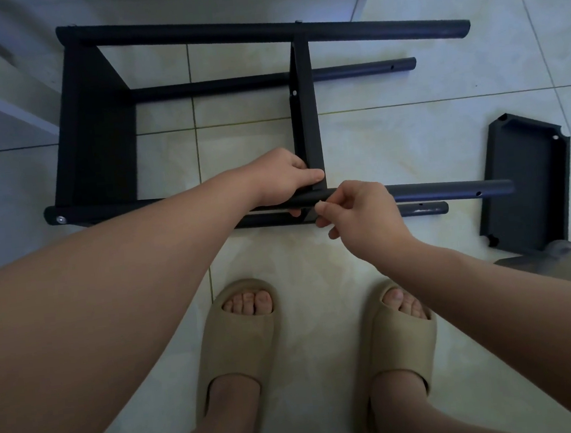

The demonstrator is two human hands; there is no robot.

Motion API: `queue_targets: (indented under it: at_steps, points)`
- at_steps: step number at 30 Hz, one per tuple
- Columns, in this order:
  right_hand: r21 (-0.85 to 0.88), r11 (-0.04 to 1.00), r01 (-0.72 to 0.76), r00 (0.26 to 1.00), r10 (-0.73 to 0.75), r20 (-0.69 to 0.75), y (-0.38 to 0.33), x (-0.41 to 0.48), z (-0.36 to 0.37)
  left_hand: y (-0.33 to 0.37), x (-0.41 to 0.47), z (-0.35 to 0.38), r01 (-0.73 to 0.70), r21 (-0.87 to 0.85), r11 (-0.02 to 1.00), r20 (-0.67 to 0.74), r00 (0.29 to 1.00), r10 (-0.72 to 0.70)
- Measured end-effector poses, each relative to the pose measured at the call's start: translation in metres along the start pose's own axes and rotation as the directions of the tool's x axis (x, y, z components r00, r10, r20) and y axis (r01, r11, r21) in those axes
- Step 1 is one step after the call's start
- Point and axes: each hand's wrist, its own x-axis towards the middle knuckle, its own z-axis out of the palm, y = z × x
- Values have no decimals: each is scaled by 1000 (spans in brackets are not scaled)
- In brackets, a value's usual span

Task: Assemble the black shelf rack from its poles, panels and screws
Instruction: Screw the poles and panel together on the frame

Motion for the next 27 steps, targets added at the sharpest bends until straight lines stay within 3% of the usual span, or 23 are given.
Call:
queue_targets:
  at_steps: [6,8,12,14,17,20,24,27]
  points:
    - [172,980,-104,995,100,31,1,-1,4,-1,-1,-1,-5,10,1000,14,1000,4]
    - [155,982,-111,994,108,28,-1,0,2,-1,-1,-1,-10,-23,1000,15,1000,10]
    - [-206,978,21,1000,-21,-2,-4,7,-4,-2,-1,0,-22,-17,1000,0,1000,22]
    - [-421,904,78,995,-96,-20,-4,12,-7,-2,-1,-1,-13,-2,1000,6,1000,13]
    - [-605,788,110,984,-173,-46,-3,18,-18,-1,-2,2,-6,25,1000,-34,999,7]
    - [-713,680,171,973,-232,13,-3,18,-26,0,-9,12,14,203,979,-210,977,30]
    - [-661,709,246,966,-231,113,1,4,-44,5,-29,28,61,434,899,-402,906,133]
    - [-648,700,302,952,-262,160,16,-17,-72,20,-45,39,23,632,775,-406,861,306]
